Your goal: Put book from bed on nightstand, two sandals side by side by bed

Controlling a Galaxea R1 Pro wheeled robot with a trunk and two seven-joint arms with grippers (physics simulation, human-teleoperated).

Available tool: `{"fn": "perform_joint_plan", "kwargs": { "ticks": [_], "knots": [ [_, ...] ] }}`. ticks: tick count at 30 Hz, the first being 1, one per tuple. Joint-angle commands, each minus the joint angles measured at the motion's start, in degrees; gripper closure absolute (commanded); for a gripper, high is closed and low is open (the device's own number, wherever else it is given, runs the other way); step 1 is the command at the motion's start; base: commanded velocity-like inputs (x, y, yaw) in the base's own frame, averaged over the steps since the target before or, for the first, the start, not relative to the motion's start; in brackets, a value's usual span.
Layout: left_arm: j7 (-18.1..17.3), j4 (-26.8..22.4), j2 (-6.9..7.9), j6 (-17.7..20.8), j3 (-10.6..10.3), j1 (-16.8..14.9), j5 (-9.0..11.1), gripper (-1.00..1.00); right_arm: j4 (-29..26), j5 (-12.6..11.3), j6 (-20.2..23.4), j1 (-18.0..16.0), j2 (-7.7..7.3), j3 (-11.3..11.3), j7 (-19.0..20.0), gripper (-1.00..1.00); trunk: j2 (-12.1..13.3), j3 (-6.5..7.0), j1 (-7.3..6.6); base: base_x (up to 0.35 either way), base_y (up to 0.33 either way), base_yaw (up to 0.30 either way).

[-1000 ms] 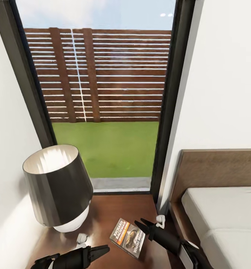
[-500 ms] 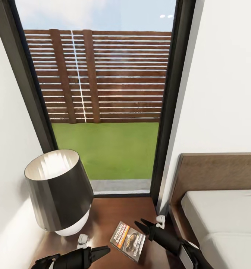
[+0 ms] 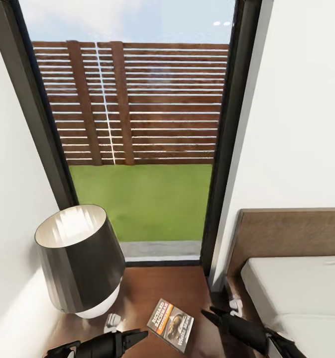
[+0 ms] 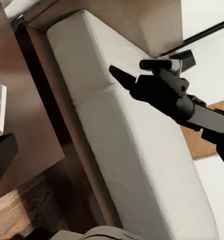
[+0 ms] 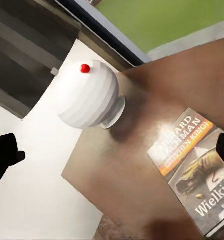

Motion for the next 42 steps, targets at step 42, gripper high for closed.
{"fn": "perform_joint_plan", "kwargs": {
  "ticks": [42],
  "knots": [
    [14.1, 11.4, -0.15, -9.9, -0.9, 0.0, -4.4, -1.0, 15.5, 5.1, -1.4, 0.0, -0.82, -0.1, -0.4, -1.0, 16.8, 7.49, -9.24, 0.0, 0.0, 0.0]
  ]
}}
